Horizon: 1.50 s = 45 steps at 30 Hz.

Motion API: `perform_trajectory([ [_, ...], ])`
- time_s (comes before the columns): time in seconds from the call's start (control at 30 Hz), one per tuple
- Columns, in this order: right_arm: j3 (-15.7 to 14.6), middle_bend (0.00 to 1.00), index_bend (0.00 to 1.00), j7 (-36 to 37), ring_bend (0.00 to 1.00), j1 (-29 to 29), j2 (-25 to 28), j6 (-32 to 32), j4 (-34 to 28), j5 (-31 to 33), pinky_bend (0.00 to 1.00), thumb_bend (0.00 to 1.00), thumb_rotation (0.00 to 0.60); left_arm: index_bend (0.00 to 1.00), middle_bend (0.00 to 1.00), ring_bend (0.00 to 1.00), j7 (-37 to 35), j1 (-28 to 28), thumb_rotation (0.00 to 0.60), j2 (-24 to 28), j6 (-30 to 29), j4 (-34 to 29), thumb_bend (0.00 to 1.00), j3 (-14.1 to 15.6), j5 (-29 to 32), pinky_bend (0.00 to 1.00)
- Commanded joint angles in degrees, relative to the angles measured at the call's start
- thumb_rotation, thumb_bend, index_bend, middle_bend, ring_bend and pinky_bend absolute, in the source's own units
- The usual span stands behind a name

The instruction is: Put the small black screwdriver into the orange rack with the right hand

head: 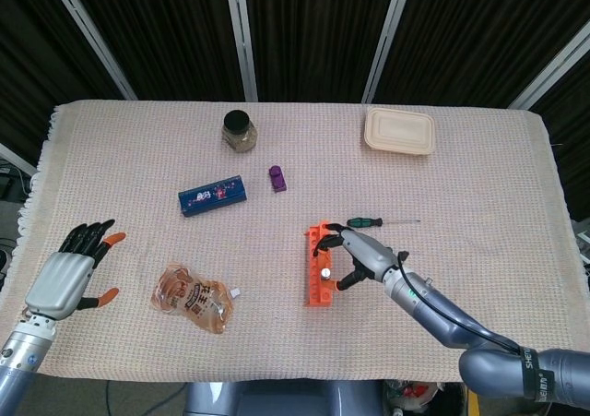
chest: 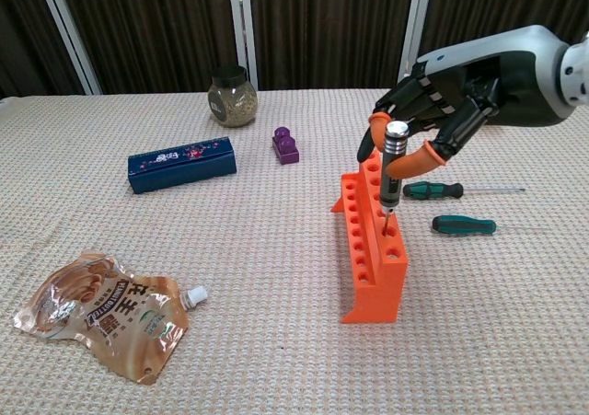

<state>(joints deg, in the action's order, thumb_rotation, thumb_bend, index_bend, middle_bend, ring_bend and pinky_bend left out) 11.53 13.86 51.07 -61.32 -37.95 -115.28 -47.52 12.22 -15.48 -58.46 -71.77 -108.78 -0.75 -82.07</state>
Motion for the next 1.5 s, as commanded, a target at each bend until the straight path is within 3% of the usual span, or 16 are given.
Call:
perform_trajectory([
  [0.03,-0.3,0.32,0.65,-0.75,0.01,0.27,-0.37,-0.24,0.18,0.64,0.0,0.3,0.6,0.15,0.0,0.0,-0.07,0.03,0.6,-0.02,-0.02,0.07,0.21,-0.01,0.11,0.0],
  [1.5,-1.34,0.29,0.56,-5.0,0.0,1.86,-4.67,-0.67,1.47,5.18,0.0,0.3,0.6,0.15,0.0,0.0,0.33,-0.61,0.6,-0.55,0.74,0.23,0.21,-0.36,1.29,0.0],
])
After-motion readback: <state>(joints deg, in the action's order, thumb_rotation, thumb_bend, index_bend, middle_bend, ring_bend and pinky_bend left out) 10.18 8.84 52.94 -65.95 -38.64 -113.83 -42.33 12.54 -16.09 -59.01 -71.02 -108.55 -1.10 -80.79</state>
